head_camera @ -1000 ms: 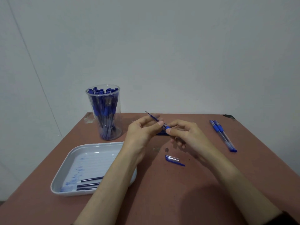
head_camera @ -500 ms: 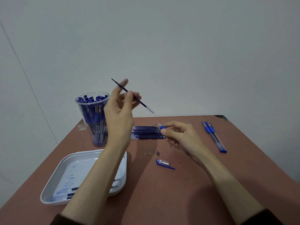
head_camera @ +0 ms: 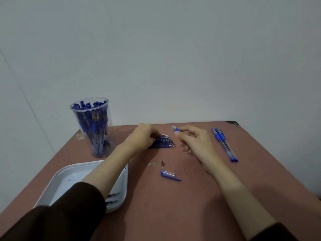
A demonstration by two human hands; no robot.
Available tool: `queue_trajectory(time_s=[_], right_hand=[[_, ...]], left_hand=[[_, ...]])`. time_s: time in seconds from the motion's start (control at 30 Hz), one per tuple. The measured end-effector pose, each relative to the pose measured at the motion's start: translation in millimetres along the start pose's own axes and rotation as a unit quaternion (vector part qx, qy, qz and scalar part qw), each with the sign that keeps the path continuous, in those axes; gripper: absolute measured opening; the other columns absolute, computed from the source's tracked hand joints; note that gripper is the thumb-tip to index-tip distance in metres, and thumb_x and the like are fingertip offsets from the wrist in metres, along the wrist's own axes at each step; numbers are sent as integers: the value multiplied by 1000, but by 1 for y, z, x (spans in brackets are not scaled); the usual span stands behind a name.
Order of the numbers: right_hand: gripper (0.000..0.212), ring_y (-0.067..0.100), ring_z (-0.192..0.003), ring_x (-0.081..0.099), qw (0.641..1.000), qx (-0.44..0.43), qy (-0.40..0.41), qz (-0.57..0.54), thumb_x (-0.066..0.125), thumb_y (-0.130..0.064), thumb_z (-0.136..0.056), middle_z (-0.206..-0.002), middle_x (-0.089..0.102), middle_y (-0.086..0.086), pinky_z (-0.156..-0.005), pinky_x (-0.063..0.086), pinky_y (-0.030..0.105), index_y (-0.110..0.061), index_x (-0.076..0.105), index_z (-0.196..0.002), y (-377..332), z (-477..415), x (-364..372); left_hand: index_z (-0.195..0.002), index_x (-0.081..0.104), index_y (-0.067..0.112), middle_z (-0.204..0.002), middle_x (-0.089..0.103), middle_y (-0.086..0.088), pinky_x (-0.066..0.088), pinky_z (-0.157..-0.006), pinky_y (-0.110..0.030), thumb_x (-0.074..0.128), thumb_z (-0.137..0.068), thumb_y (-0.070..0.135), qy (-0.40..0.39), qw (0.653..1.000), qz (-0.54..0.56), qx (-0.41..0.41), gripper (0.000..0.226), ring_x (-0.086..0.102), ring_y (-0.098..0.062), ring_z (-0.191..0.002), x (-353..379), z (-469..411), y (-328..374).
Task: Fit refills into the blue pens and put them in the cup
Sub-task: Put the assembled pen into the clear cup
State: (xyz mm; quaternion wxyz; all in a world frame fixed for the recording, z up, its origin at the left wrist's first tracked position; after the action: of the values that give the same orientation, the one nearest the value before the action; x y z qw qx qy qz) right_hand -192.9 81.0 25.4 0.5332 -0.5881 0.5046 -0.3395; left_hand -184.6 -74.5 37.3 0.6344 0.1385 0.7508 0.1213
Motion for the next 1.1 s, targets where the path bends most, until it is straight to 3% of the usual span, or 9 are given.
queue_trajectory(time_s=[0.1,0.27,0.4,0.5,0.63,0.8,0.97,1.1], right_hand=[[7,1,-46,44,1000,-6,-8,7,66,-18,-88,-58,56,1,-43,33,13,-21,71,-84,-1,1,4],[11,3,-47,47,999,-17,-28,28,68,-21,-87,-59,57,2,-47,34,17,-26,69,-78,-2,4,16],[9,11,-53,50,992,-71,-63,86,69,-19,-85,-59,54,4,-61,45,33,-27,71,-81,-11,15,44],[9,11,-53,51,977,-133,-96,138,69,-21,-85,-55,49,-6,-67,55,42,-29,70,-81,-20,31,72],[18,5,-55,46,951,-208,-116,199,68,-31,-84,-58,53,-15,-61,45,32,-47,63,-76,-32,53,97],[9,3,-58,50,935,-250,-118,224,69,-28,-84,-57,54,-13,-56,36,16,-34,72,-90,-46,70,108],[9,5,-58,49,936,-245,-121,223,69,-23,-85,-57,54,-15,-56,35,15,-31,73,-88,-43,67,106],[16,6,-57,48,939,-241,-104,223,68,-21,-84,-59,56,-13,-58,36,18,-38,68,-83,-41,60,97]], left_hand=[[-113,68,7,-113,68,-10,46,-92,-25,56,-85,-6,2,1000,-1,3,33,62,-20,-105,0,1,1],[-110,70,11,-104,70,-6,35,-72,-9,60,-85,0,37,999,9,14,29,55,-10,-83,-22,22,-3],[-99,75,15,-88,71,4,38,-66,-1,70,-81,8,32,999,25,9,20,58,0,-70,-46,68,-21],[-90,76,19,-78,70,14,42,-68,-2,73,-79,13,-29,999,27,-14,13,59,10,-66,-51,111,-42],[-82,75,25,-77,69,17,43,-67,-6,76,-77,20,-74,996,13,-55,8,60,6,-70,-54,155,-64],[-78,71,31,-81,71,14,48,-73,-14,78,-75,23,-129,989,7,-75,11,62,1,-74,-41,180,-67],[-87,71,28,-83,67,13,50,-80,-27,71,-80,22,-147,985,-60,-71,10,62,-7,-81,-36,178,-64],[-103,69,25,-84,61,11,46,-78,-20,60,-89,18,-138,985,-76,-63,18,58,-9,-82,-43,171,-59]])
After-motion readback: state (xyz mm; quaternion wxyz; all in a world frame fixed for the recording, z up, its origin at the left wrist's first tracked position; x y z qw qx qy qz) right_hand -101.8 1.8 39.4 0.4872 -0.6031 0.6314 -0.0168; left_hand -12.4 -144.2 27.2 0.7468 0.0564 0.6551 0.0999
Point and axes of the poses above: each hand's wrist, its own z-axis away from the middle knuckle, its own x-axis out of the palm, y = z × x, the point moved 10 cm from there along -z, towards the middle knuckle
